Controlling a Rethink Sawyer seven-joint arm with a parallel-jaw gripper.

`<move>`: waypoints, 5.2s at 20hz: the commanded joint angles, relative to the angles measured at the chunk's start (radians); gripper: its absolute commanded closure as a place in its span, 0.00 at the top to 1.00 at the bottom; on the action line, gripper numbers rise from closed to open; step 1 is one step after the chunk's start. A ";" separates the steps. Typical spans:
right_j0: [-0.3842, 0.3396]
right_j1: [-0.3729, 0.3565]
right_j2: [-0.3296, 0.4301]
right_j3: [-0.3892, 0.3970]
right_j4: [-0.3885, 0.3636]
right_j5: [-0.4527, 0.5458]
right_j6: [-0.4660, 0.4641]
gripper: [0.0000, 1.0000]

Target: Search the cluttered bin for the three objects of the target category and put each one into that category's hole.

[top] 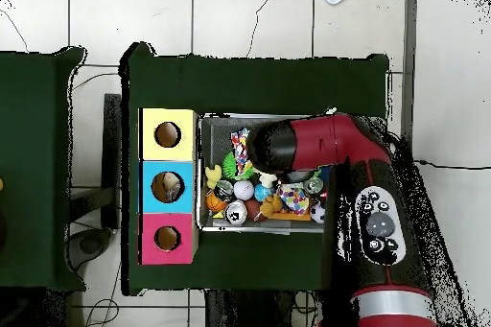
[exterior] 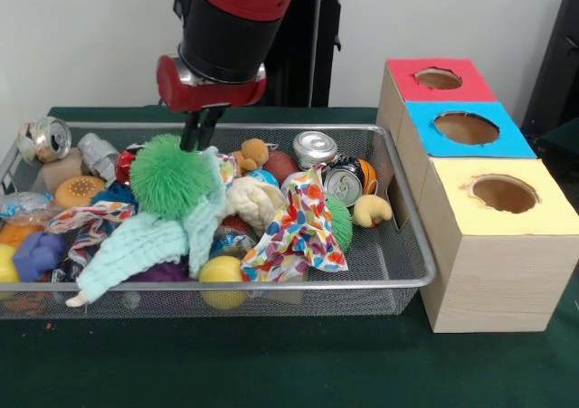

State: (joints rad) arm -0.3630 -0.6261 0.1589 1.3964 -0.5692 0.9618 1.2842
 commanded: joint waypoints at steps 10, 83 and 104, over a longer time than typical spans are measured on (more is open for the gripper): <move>-0.064 -0.032 -0.032 0.206 0.071 -0.116 0.128 1.00; -0.387 0.147 0.217 -0.123 -0.350 -0.059 -0.289 1.00; -0.464 0.055 0.321 -0.037 -0.194 0.090 -0.372 1.00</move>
State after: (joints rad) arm -0.8204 -0.6164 0.3838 1.3323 -0.7900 0.9608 1.2528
